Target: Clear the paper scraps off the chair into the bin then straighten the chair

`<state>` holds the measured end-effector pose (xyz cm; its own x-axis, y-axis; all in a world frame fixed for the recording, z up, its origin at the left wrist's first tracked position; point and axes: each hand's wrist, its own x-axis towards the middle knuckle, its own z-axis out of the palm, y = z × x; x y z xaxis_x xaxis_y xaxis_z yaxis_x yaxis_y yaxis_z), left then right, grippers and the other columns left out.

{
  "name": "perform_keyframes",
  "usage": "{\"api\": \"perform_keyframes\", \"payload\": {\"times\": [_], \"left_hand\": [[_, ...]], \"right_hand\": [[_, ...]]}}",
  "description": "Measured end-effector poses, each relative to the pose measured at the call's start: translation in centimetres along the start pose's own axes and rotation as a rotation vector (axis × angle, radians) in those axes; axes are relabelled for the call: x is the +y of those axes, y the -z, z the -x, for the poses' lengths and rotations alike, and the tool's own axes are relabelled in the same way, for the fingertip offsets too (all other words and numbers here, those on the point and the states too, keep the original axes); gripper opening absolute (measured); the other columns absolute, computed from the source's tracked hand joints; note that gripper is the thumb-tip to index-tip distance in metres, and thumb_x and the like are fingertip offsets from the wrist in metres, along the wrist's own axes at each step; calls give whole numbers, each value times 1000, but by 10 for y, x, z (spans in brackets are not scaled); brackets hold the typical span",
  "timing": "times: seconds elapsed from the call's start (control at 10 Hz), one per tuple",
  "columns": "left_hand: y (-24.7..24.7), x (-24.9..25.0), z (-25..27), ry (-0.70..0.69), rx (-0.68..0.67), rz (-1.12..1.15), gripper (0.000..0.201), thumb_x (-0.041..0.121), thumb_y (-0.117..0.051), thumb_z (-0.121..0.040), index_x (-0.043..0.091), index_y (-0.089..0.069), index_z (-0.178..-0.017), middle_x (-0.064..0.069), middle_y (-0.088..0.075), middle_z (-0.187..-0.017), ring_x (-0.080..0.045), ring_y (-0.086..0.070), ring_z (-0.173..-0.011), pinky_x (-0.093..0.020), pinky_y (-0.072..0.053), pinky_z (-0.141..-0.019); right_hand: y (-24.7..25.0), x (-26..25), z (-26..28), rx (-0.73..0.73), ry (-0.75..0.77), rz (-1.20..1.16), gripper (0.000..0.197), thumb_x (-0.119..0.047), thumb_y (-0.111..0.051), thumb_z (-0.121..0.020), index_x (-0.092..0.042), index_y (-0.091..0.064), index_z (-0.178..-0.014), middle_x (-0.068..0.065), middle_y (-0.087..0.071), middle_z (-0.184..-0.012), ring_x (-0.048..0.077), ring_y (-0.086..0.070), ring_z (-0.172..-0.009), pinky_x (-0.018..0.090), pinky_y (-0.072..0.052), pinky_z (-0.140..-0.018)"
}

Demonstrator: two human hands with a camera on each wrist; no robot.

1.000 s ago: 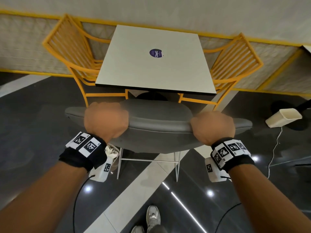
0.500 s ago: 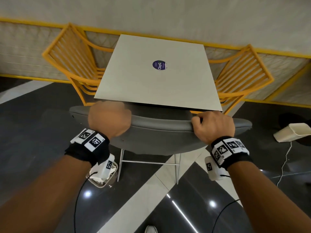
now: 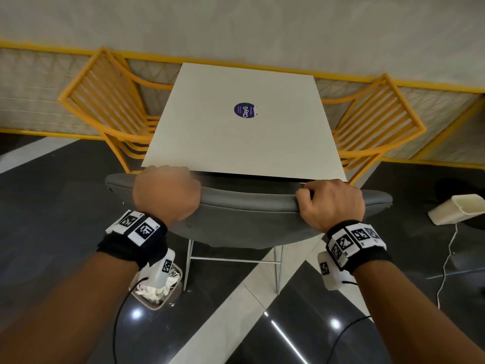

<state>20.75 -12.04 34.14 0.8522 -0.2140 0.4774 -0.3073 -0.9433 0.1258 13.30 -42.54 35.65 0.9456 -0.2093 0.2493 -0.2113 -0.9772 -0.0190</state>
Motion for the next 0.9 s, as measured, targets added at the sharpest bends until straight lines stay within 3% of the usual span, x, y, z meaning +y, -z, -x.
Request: {"api": "perform_keyframes", "payload": {"times": [0.2,0.4,0.6,0.7,0.8,0.9], "left_hand": [[3,2,3,11,19,21,36,27,-38,-78,12,-49,-48,-1,-37,-43,-25,-33,-41,-27,-18,-56],[2,0,4,29,-21,-19,36,28,-40,-79,10,-49,-50,-4,-39,-44,-27,-36,-43,-28,-15,-54],[15,3,20,68,-75,-18,37,29,-37,-83,8,-51,-56,-7,-42,-50,-30,-39,-48,-31,-24,-58],[26,3,35,52,-132,41,40,29,-31,-89,8,-58,-69,-15,-63,-68,-33,-49,-63,-39,-39,-72],[36,-2,74,-20,-119,145,46,27,-39,-93,7,-61,-127,-15,-62,-133,-33,-54,-125,-47,-33,-113],[35,-25,175,93,-235,279,59,20,-49,-91,7,-45,-149,-10,-38,-160,-26,-37,-146,-43,-28,-119]], "right_hand": [[2,0,2,-29,-14,-4,43,-43,-39,-81,-16,-58,-54,-1,-51,-46,21,-47,-44,25,-44,-48],[1,0,3,-15,-4,-22,46,-44,-36,-83,-15,-58,-55,1,-49,-48,21,-43,-44,23,-33,-48],[7,-8,21,-22,37,-21,47,-41,-32,-88,-13,-60,-62,7,-57,-58,31,-51,-55,30,-40,-56],[7,-9,38,-34,84,-56,48,-36,-30,-93,-9,-65,-73,12,-66,-74,35,-54,-67,37,-41,-69],[5,-10,74,48,129,-164,46,-38,-36,-96,-9,-63,-121,15,-64,-124,34,-56,-115,47,-40,-107],[-9,-8,157,-67,98,-411,49,-31,-51,-93,-12,-51,-138,8,-43,-148,28,-45,-137,37,-38,-112]]}}
